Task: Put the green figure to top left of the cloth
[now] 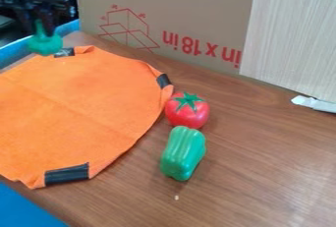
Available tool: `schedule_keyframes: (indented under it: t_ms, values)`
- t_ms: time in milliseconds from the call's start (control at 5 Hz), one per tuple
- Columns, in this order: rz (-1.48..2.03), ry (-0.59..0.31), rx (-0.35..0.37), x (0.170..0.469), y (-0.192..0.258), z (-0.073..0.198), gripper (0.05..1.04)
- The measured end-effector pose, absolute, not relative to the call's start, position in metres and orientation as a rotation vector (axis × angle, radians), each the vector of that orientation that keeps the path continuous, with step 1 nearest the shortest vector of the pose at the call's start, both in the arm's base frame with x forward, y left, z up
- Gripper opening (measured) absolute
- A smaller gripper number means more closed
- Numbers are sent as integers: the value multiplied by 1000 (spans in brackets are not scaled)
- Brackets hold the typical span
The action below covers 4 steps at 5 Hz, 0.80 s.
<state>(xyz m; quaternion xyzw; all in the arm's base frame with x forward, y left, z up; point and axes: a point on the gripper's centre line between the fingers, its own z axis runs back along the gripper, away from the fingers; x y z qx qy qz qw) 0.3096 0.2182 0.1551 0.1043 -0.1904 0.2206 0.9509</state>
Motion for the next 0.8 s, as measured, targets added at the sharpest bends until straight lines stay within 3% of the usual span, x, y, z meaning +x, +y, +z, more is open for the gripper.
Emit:
schedule_keyframes:
  t_ms: [200,800]
  values:
    - [487,-350,216,302,229,151,326]
    - [595,-276,258,323,288,128,326]
